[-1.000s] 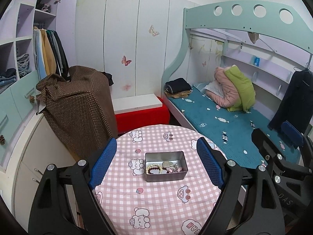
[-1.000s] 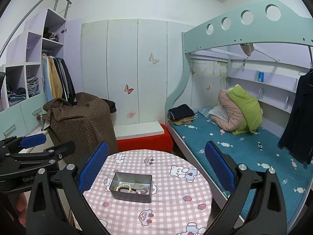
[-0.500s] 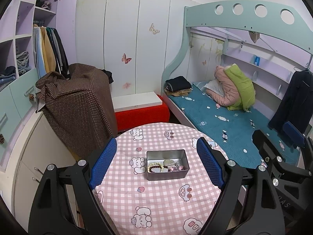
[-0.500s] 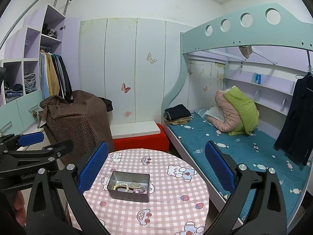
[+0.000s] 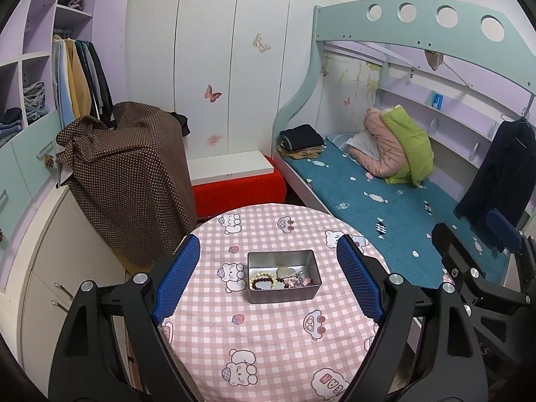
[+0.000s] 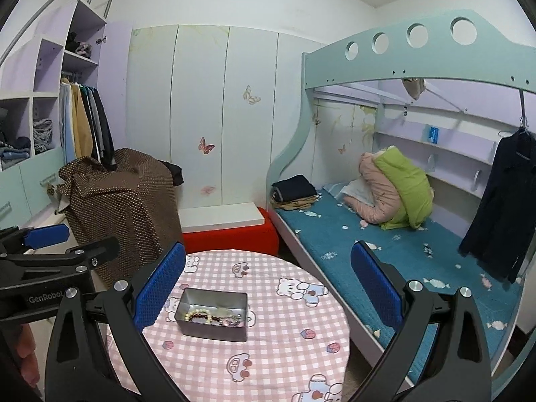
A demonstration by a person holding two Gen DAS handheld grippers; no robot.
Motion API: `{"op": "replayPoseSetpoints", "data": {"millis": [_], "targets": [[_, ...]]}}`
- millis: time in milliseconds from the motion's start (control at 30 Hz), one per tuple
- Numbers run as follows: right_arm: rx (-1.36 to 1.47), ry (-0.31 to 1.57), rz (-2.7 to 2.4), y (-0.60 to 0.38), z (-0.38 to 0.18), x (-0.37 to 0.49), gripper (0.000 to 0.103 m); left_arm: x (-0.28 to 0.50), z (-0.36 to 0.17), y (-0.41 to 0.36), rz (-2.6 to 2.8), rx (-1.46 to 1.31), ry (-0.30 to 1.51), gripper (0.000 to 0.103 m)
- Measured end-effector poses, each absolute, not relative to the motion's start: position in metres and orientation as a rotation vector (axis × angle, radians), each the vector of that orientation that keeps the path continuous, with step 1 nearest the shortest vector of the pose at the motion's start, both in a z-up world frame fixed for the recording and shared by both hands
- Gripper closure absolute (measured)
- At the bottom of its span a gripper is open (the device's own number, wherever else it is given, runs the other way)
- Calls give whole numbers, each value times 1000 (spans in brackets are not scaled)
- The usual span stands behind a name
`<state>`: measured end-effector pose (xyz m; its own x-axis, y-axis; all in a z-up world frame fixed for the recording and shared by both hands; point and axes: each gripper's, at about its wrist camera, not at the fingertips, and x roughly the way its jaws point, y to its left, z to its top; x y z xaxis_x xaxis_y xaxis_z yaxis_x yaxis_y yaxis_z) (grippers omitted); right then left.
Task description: Organize jewelry
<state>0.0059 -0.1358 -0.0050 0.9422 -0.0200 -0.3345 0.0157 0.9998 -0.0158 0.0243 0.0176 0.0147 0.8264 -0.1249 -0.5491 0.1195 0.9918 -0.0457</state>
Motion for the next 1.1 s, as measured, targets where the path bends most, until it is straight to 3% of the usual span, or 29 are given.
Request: {"op": "replayPoseSetpoints", "data": {"millis": [1100], "targets": [[-11, 386, 14, -133, -11, 27, 8, 38, 11, 26, -114, -21, 605, 19]]}}
